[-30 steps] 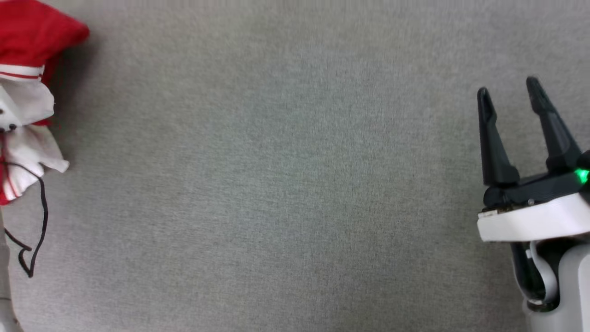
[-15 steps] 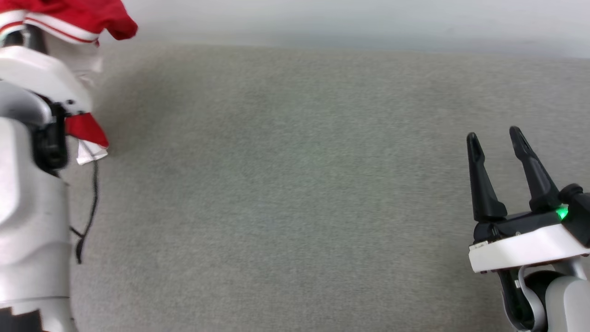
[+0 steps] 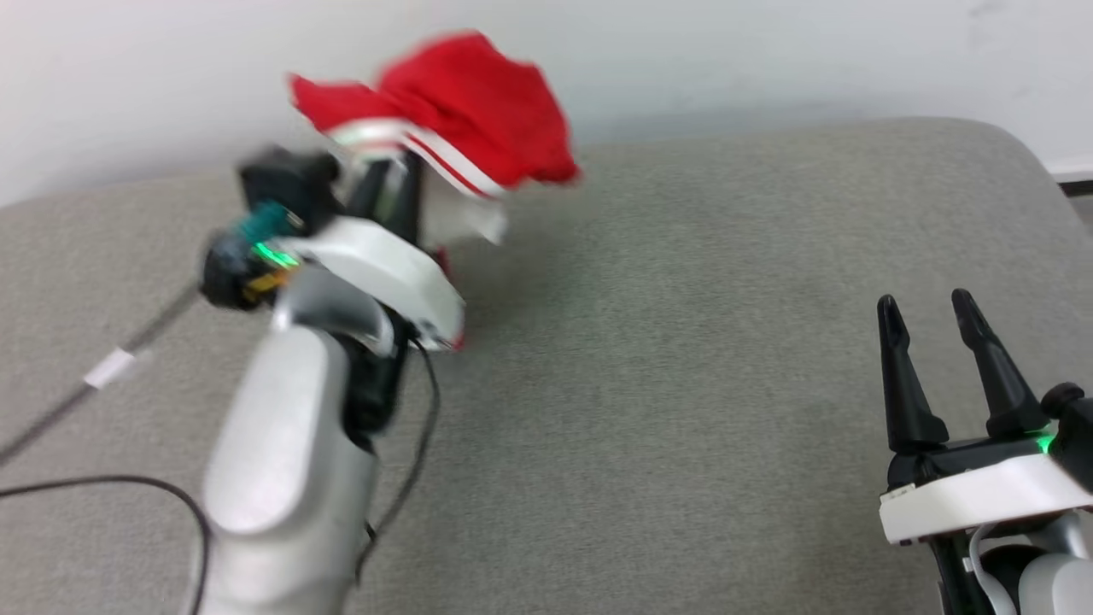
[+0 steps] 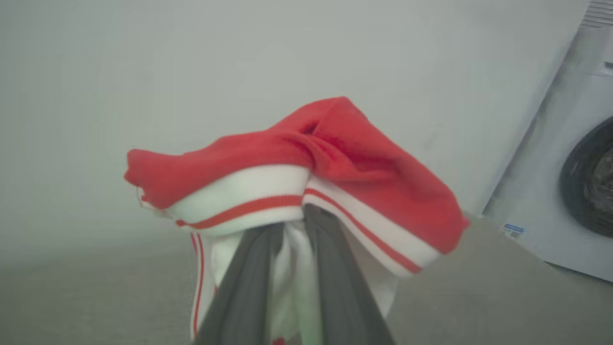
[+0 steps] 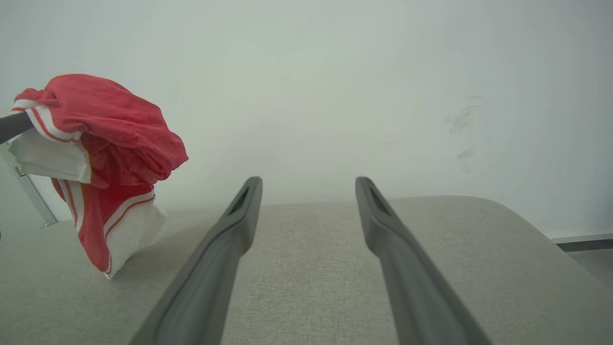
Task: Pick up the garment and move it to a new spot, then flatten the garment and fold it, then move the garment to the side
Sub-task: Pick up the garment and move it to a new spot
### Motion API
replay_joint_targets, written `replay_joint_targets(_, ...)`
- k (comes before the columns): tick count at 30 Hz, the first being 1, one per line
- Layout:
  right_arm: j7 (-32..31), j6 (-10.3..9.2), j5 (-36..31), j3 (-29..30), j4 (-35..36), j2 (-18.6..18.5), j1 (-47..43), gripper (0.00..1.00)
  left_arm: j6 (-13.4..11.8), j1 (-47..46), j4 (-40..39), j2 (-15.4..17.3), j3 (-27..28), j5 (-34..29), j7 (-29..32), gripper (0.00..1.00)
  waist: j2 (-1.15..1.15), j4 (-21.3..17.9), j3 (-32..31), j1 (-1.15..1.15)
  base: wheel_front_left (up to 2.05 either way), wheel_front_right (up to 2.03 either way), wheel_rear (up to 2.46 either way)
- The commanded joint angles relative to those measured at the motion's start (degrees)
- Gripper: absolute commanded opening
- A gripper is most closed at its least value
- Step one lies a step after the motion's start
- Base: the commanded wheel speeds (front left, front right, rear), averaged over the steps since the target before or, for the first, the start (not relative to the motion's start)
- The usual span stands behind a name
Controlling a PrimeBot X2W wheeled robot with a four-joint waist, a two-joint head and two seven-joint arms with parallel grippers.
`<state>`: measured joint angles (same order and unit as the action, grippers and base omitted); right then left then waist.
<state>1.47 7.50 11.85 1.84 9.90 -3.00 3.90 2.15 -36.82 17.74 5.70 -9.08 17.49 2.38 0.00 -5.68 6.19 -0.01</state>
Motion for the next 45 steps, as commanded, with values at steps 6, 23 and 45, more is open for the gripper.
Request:
replay_joint_targets(6,0.1,-0.02,1.5,-0.5,-0.4,0.2,-1.4,1.0,1.3,10.7,-1.4,-2.3,-10.3,1.4,1.2,0.0,0.0,-3.5,0.9,0.01,0.0,0.0,0.0)
replay_joint_targets(23,0.5,-0.02,1.5,-1.1,-2.5,0.2,-1.2,1.0,-4.1,21.0,-0.5,-2.8,-23.9,6.6,-10.3,1.0,0.0,-0.7,0.0,0.01,0.0,0.0,0.0)
replay_joint_targets(45,-3.9,-0.02,-1.4,0.3,-1.7,0.2,-7.9,1.0,-13.3,28.9,-7.7,8.7,-10.8,8.4,-15.3,1.0,0.0,2.9,-6.9,0.01,0.0,0.0,0.0)
